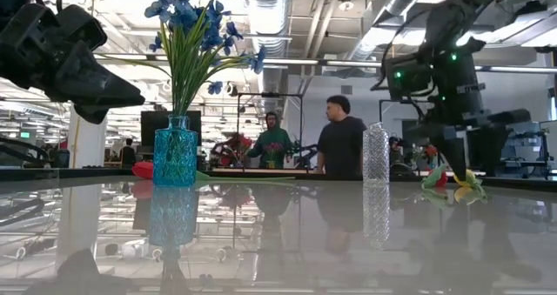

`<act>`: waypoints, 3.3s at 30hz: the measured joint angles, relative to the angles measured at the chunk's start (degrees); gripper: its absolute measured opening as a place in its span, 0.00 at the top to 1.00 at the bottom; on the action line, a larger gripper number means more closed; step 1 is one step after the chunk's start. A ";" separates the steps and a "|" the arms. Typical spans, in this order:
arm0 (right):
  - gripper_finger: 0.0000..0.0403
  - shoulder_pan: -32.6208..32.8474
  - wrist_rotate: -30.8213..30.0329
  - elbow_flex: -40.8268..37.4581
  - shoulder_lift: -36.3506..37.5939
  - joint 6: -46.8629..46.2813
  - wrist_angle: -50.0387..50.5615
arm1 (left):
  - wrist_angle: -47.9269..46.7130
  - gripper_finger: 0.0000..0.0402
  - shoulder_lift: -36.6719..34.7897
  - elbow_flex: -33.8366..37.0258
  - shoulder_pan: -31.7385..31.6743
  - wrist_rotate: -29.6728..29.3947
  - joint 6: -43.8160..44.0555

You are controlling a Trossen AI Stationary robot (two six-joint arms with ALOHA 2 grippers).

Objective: Sort flowers into vase by color
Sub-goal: Put the top yellow tulip flower into the transparent vase

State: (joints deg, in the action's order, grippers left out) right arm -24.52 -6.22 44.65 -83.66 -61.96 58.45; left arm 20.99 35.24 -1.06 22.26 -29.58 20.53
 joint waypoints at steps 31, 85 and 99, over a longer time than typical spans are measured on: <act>0.96 0.23 -27.59 5.92 15.25 0.12 1.52 | 12.40 0.81 -0.02 -0.02 0.00 3.63 -11.71; 0.96 -12.28 -18.14 -13.76 22.43 70.76 -105.94 | -18.45 0.81 -33.40 -0.07 -12.68 9.28 -8.50; 0.96 -13.54 -17.57 -14.00 12.08 71.43 -114.64 | -18.45 0.81 -33.40 -0.07 -12.68 9.29 -8.68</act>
State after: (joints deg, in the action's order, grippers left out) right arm -38.06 -23.79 30.65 -71.58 9.47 -56.19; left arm 2.55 1.85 -1.13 9.58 -20.29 11.86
